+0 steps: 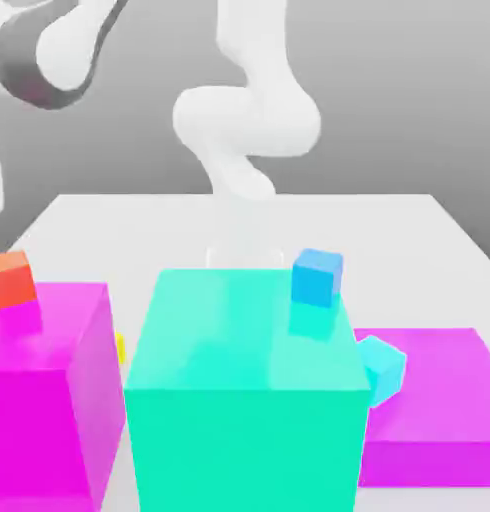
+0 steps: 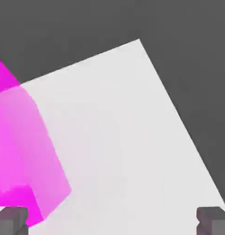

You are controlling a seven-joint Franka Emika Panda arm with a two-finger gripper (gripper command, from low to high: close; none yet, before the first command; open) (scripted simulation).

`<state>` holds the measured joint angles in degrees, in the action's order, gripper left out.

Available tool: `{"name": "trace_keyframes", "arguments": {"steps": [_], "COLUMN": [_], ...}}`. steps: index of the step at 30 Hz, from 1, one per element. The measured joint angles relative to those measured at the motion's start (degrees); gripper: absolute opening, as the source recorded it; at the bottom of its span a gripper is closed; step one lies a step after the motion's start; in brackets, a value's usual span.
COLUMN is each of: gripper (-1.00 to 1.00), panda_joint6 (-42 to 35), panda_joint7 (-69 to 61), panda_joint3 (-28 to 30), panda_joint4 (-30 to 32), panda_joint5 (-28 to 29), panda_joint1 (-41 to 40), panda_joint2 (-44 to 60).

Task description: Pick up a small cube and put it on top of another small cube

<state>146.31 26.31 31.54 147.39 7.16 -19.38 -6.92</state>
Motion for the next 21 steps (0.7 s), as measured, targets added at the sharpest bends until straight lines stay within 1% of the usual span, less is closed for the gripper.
{"name": "trace_keyframes", "arguments": {"steps": [6,9,10,11,12,13,15,16,18,19,21], "gripper": [0.0,0.0,0.0,0.0,0.0,0.0,0.0,0.0,0.0,0.0,0.0], "panda_joint6": [11.11,16.56,18.14,19.61,21.04,22.43,25.07,26.34,28.92,30.27,33.06], "panda_joint7": [9.47,16.02,18.49,18.93,18.11,16.35,11.01,8.19,3.74,2.34,0.88], "panda_joint3": [-1.5,-2.7,-3.06,-3.11,-3.25,-3.94,-7.9,-11.19,-18.98,-22.84,-29.39], "panda_joint4": [13.37,19.55,21.25,21.91,22.08,22.01,21.46,21.09,20.33,20.0,19.49], "panda_joint5": [-2.49,-1.6,0.34,0.03,-1.72,-4.64,-12.7,-16.76,-22.91,-24.69,-26.15], "panda_joint1": [1.04,0.85,-0.12,-0.03,0.65,0.86,-0.47,-2.74,-9.07,-12.55,-18.95], "panda_joint2": [2.39,2.5,2.34,3.18,4.5,6.08,9.53,11.25,14.56,16.18,19.37]}}
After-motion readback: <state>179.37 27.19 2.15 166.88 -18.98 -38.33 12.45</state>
